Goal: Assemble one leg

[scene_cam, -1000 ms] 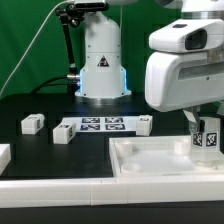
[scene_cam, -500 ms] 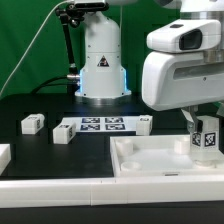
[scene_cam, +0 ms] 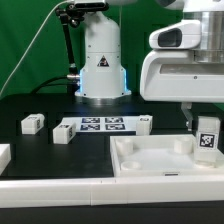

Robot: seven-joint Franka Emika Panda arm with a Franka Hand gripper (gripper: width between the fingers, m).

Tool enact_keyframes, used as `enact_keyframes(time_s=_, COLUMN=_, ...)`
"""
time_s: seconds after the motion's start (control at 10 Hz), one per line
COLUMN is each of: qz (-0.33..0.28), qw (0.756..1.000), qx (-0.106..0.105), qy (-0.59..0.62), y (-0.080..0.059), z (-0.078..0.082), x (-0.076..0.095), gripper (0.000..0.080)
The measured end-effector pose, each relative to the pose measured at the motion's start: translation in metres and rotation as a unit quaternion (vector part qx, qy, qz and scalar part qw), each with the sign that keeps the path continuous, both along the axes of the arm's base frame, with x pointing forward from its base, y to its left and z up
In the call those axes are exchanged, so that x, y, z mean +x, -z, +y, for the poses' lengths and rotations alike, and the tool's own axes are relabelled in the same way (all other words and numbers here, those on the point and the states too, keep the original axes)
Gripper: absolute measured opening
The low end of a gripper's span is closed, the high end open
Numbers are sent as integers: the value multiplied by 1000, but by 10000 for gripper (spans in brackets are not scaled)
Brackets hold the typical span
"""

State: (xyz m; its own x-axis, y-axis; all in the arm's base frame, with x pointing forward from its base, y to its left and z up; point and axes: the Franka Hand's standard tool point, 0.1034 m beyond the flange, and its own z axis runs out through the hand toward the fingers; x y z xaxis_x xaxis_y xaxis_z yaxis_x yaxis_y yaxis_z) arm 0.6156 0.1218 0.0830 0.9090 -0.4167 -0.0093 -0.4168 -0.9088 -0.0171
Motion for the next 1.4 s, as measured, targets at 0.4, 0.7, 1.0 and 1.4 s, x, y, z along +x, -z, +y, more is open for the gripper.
enact_keyframes(time_s=0.4, qz=12, qw=985, qx=1, qy=172, y=-1, z=3, x=-2, gripper=297)
enact_keyframes(time_s=0.7, qz=12, qw=989, qx=4, qy=150, y=-1, z=3, x=-2, gripper=343)
enact_keyframes(time_s=1.0, qz=9, qw=1000, qx=-6, qy=-8, y=0, z=8, x=-4, gripper=618)
enact_keyframes(time_s=1.4, qz=0, qw=968, qx=-7, qy=-249, y=0, z=7, x=-3, gripper=648)
